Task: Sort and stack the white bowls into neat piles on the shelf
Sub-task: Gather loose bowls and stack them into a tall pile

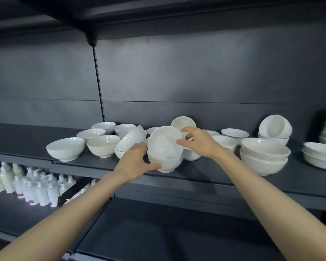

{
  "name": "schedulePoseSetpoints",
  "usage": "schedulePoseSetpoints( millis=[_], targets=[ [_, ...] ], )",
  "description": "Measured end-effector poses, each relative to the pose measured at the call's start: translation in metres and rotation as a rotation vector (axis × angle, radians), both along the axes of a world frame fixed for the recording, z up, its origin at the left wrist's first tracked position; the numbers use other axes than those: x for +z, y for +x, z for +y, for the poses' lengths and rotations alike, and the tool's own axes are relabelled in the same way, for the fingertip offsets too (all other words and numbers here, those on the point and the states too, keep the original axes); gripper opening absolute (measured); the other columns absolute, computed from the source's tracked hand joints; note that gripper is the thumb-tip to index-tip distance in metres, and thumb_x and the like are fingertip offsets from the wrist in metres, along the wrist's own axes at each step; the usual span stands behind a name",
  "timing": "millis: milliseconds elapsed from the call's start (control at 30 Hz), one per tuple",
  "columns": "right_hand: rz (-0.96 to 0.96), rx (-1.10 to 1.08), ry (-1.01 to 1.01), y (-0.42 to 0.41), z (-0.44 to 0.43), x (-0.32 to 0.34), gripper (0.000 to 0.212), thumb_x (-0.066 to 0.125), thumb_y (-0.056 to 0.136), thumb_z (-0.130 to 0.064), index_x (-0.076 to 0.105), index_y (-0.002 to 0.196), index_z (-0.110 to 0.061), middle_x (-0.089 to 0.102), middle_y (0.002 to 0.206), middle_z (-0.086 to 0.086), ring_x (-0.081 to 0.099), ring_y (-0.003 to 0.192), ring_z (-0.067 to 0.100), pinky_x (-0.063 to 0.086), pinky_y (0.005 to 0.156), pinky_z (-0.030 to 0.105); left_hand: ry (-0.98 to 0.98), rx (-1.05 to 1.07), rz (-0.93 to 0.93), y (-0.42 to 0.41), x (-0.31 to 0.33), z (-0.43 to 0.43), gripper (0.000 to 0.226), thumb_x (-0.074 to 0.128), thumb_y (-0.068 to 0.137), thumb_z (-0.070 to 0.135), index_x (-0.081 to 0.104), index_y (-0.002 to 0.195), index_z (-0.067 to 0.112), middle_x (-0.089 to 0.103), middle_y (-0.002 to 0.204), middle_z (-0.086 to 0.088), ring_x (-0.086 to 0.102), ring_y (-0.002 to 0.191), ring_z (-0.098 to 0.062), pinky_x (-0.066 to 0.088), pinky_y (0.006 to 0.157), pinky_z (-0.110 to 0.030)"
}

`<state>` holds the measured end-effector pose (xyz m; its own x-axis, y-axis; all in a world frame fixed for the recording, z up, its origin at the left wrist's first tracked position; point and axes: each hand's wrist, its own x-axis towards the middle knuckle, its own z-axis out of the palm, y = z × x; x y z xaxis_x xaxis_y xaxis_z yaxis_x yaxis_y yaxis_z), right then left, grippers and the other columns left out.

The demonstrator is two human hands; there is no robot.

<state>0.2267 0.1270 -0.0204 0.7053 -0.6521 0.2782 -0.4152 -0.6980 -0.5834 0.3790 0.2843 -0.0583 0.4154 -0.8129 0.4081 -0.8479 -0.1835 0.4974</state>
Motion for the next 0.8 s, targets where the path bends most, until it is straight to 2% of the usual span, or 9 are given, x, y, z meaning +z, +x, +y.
schedulePoseSetpoints(
  millis=[100, 200, 333, 433, 533, 667, 733, 800],
  targets=[
    [-0.036, -0.027, 0.004, 0.01, -0.001, -0.004, 0.048, 0.062, 0.091, -0.035, 0.052, 0.133, -0.017, 0.068, 0.108, 0.012, 0.062, 0.094, 0.026, 0.047, 0.094, 0.039, -0.003, -0.036, 0.037, 0.007, -0.003, -0.005, 0.058, 0.08, 0.072, 0.036, 0.054, 0.119, 0.013, 0.045, 0.081, 0.017, 0.049, 0.086, -0.014, 0.038, 0.073, -0.024],
    [-0.063, -0.059, -0.043, 0.017, -0.003, -0.009, 0.034, 0.059, 0.094, -0.027, 0.059, 0.125, -0.015, 0.071, 0.091, 0.012, 0.064, 0.081, 0.025, 0.051, 0.089, 0.041, 0.009, -0.048, 0.087, 0.015, -0.009, -0.01, 0.059, 0.079, 0.073, 0.04, 0.053, 0.12, 0.017, 0.049, 0.079, 0.018, 0.053, 0.082, -0.013, 0.04, 0.071, -0.024],
    [-0.118, -0.093, -0.069, 0.021, -0.009, -0.012, 0.023, 0.058, 0.094, -0.022, 0.066, 0.114, -0.015, 0.07, 0.074, 0.007, 0.067, 0.068, 0.021, 0.053, 0.085, 0.04, 0.017, -0.075, 0.135, 0.023, -0.016, -0.018, 0.05, 0.078, 0.071, 0.043, 0.059, 0.112, 0.021, 0.064, 0.081, 0.005, 0.059, 0.076, -0.013, 0.049, 0.074, -0.03],
    [-0.135, -0.118, -0.085, 0.023, -0.011, -0.012, 0.013, 0.057, 0.093, -0.019, 0.07, 0.09, -0.016, 0.07, 0.068, 0.008, 0.067, 0.062, 0.021, 0.054, 0.083, 0.037, 0.033, -0.079, 0.196, 0.029, -0.019, -0.022, 0.049, 0.08, 0.065, 0.048, 0.064, 0.1, 0.017, 0.065, 0.073, 0.001, 0.055, 0.066, -0.015, 0.051, 0.078, -0.04],
    [-0.113, -0.146, -0.096, 0.025, -0.012, -0.008, 0.019, 0.056, 0.092, -0.015, 0.069, 0.081, -0.008, 0.069, 0.065, 0.01, 0.065, 0.054, 0.016, 0.052, 0.085, 0.029, 0.025, -0.086, 0.24, 0.033, -0.022, -0.024, 0.06, 0.075, 0.052, 0.06, 0.067, 0.089, 0.014, 0.07, 0.076, -0.005, 0.062, 0.08, -0.024, 0.052, 0.082, -0.045],
    [-0.079, -0.172, -0.056, 0.028, -0.012, -0.004, 0.022, 0.054, 0.091, -0.011, 0.07, 0.082, 0.001, 0.072, 0.073, 0.016, 0.066, 0.05, 0.014, 0.052, 0.081, 0.024, 0.003, -0.1, 0.278, 0.037, -0.027, -0.026, 0.042, 0.083, 0.064, 0.043, 0.067, 0.089, 0.013, 0.071, 0.081, -0.003, 0.066, 0.086, -0.02, 0.053, 0.085, -0.042],
    [-0.072, -0.198, -0.028, 0.03, -0.014, -0.007, 0.024, 0.051, 0.09, -0.007, 0.067, 0.076, 0.004, 0.071, 0.07, 0.015, 0.069, 0.055, 0.018, 0.054, 0.078, 0.027, 0.0, -0.101, 0.29, 0.038, -0.029, -0.027, 0.043, 0.083, 0.064, 0.042, 0.067, 0.092, 0.014, 0.072, 0.084, -0.001, 0.066, 0.089, -0.017, 0.053, 0.086, -0.039],
    [-0.078, -0.22, 0.018, 0.03, -0.015, -0.012, 0.023, 0.05, 0.089, -0.004, 0.067, 0.076, 0.005, 0.069, 0.067, 0.014, 0.069, 0.054, 0.019, 0.055, 0.068, 0.026, -0.006, -0.103, 0.307, 0.039, -0.03, -0.027, 0.044, 0.083, 0.064, 0.043, 0.067, 0.094, 0.015, 0.073, 0.086, 0.001, 0.066, 0.091, -0.014, 0.053, 0.087, -0.037]
  ],
)
